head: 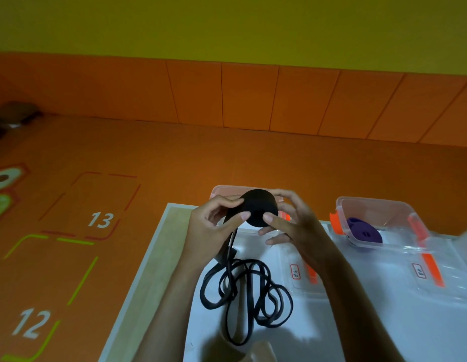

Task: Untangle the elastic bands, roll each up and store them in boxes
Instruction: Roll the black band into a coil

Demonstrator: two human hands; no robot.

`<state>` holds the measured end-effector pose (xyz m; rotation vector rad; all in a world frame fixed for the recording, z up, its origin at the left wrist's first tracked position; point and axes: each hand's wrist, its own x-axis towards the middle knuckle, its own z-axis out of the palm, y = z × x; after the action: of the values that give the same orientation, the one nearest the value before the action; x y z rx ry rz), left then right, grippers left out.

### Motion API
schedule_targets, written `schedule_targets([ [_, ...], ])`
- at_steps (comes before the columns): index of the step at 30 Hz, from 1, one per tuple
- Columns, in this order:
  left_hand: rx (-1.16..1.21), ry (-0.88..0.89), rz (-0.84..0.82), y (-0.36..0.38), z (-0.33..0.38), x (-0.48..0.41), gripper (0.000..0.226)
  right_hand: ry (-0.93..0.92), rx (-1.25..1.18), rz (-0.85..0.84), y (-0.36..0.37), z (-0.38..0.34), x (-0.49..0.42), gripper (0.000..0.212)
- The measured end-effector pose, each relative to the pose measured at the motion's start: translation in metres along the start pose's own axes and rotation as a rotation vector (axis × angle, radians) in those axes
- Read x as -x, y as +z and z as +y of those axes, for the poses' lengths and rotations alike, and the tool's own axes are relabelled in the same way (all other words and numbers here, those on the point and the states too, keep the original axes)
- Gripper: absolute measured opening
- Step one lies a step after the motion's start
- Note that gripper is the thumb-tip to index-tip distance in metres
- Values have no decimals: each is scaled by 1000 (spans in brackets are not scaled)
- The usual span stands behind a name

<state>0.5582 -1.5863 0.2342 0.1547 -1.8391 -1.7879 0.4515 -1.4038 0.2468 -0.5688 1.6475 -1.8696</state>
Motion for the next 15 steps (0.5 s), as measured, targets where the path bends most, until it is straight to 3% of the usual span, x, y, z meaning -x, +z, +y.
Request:
schedule_targets([
  [7, 99, -36, -19, 1, 2, -3, 31, 5, -126, -90, 6, 10, -1, 35],
  [11, 65, -11, 38, -1, 4, -3, 31, -38, 157, -43, -2, 9, -5, 17],
  [15, 70, 24, 76, 0, 2, -5, 24, -99, 91, -10, 2, 11, -4, 35],
])
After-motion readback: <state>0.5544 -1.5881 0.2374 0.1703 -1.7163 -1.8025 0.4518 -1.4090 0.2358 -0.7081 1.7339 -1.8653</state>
